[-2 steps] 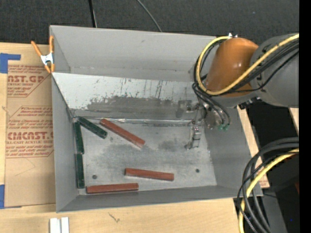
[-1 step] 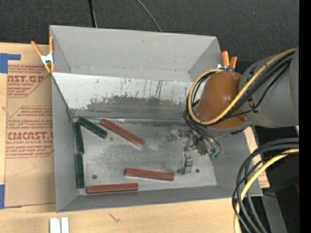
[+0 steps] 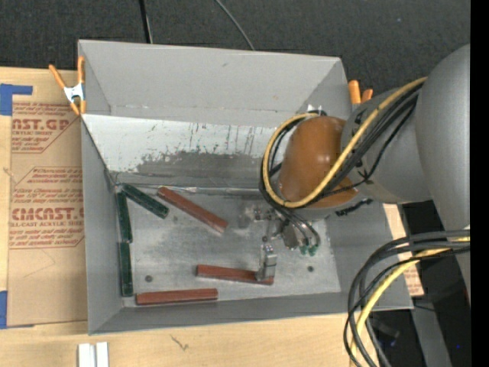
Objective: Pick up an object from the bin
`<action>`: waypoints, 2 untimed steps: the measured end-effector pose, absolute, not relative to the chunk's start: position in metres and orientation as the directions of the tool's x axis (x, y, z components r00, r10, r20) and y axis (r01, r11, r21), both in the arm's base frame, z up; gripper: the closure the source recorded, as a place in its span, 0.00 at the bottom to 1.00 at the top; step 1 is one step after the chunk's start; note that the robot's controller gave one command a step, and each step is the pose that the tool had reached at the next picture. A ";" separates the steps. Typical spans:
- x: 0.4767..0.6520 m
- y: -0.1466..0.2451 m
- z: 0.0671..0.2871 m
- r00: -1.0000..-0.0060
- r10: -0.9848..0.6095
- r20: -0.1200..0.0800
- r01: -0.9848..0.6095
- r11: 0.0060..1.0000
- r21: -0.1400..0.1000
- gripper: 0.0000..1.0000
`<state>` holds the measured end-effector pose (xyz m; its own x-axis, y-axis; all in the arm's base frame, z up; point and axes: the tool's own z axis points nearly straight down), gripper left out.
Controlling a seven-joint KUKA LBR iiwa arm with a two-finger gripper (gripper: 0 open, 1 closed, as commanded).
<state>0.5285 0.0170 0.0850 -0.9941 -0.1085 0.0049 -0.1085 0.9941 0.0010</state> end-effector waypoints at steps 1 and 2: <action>0.525 0.032 0.082 -0.999 -0.033 -0.006 -0.033 0.999 0.005 0.00; 0.504 0.037 0.075 -1.000 0.016 -0.003 0.016 1.000 -0.001 0.00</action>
Offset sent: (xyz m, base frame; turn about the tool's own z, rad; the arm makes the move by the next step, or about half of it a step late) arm -0.0387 0.0410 -0.0150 0.0907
